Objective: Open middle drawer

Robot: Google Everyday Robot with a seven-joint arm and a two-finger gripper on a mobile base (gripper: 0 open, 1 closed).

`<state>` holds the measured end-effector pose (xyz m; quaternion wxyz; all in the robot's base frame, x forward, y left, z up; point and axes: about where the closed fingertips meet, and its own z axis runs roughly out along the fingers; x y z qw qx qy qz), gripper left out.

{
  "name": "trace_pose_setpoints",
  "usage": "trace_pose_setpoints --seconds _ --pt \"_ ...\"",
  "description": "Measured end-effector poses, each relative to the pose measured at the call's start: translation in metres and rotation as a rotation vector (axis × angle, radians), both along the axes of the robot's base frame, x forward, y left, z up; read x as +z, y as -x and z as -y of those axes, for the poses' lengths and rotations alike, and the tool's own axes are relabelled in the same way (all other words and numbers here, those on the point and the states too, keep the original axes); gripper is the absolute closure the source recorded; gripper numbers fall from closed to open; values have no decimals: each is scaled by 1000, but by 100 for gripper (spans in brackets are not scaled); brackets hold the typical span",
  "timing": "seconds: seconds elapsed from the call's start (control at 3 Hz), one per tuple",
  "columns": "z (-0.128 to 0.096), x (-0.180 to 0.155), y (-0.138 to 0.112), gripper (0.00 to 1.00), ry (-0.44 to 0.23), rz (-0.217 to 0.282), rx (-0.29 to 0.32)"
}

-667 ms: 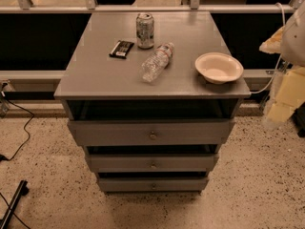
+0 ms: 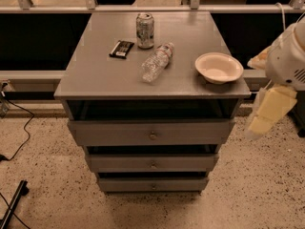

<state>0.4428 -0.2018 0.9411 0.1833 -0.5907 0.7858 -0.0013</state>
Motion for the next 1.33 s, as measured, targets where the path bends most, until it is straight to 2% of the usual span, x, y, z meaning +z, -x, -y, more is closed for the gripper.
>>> trace_pose_setpoints --seconds 0.33,0.67,1.0,1.33 --pt "-40 -33 17 0 -109 18 13" --pt "-77 -71 44 0 -219 44 33" --pt "-83 -96 53 0 -285 43 -3" --pt "-81 -105 42 0 -273 56 -12"
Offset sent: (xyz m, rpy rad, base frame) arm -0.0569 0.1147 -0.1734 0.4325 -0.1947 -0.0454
